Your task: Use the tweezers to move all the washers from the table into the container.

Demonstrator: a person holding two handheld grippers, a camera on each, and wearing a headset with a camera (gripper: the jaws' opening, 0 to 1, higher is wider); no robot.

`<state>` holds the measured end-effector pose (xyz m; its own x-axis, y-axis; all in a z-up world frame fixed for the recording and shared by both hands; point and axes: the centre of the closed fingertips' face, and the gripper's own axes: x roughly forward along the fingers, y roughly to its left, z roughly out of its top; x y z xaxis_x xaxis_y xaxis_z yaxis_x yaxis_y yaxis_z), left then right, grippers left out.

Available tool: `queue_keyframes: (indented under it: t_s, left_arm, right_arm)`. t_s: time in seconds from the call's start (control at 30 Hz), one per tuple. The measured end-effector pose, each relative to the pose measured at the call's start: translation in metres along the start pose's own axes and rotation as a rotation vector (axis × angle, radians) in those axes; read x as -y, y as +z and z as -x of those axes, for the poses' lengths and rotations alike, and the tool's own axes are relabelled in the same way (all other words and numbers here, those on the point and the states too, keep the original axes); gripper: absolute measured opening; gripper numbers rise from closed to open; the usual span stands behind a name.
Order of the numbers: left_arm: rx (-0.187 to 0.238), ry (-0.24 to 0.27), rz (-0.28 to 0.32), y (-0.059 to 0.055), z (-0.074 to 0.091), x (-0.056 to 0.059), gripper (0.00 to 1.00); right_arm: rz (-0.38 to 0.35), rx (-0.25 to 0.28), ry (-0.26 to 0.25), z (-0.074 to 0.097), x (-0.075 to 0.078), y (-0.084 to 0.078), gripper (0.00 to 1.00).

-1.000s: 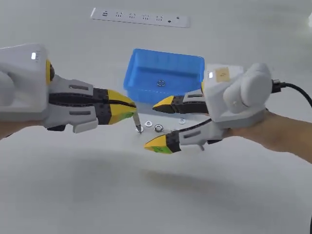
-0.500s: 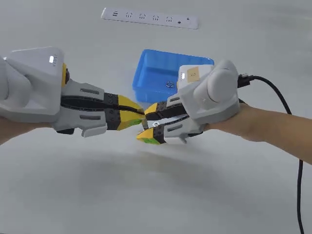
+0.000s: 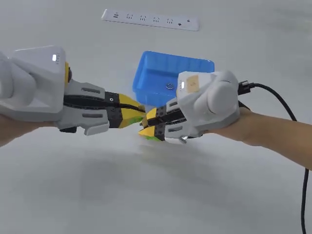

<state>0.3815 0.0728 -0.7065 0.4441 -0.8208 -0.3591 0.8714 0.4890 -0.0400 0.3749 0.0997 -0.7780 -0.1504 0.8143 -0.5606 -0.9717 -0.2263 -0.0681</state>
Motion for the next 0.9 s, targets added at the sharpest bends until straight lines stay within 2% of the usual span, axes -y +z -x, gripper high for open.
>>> queue_keyframes:
  t_s: [0.07, 0.33, 0.5, 0.67, 0.77, 0.9]
  left_arm:
    - [0.001, 0.004, 0.011, -0.0001, 0.0004, -0.0007, 0.06]
    - [-0.003, 0.021, 0.058, -0.0002, 0.0005, -0.0047, 0.07]
    - [0.005, 0.034, 0.072, 0.0016, 0.0001, -0.0089, 0.13]
    - [0.010, 0.025, 0.081, 0.0046, 0.0006, -0.0100, 0.15]
    - [0.027, 0.013, 0.097, 0.0091, 0.0022, -0.0082, 0.17]
    - [0.012, 0.016, 0.078, 0.0067, 0.0019, -0.0080, 0.16]
  right_arm:
    - [0.019, 0.003, -0.015, -0.0003, 0.0003, 0.0005, 0.10]
    - [0.016, 0.017, -0.052, 0.0004, 0.0041, 0.0006, 0.09]
    - [0.000, 0.033, -0.052, 0.0022, 0.0044, 0.0005, 0.09]
    - [-0.016, 0.042, -0.052, 0.0027, 0.0037, 0.0003, 0.09]
    - [-0.032, 0.054, -0.048, 0.0024, 0.0023, 0.0015, 0.09]
    - [-0.047, 0.065, -0.050, 0.0013, 0.0013, 0.0022, 0.09]
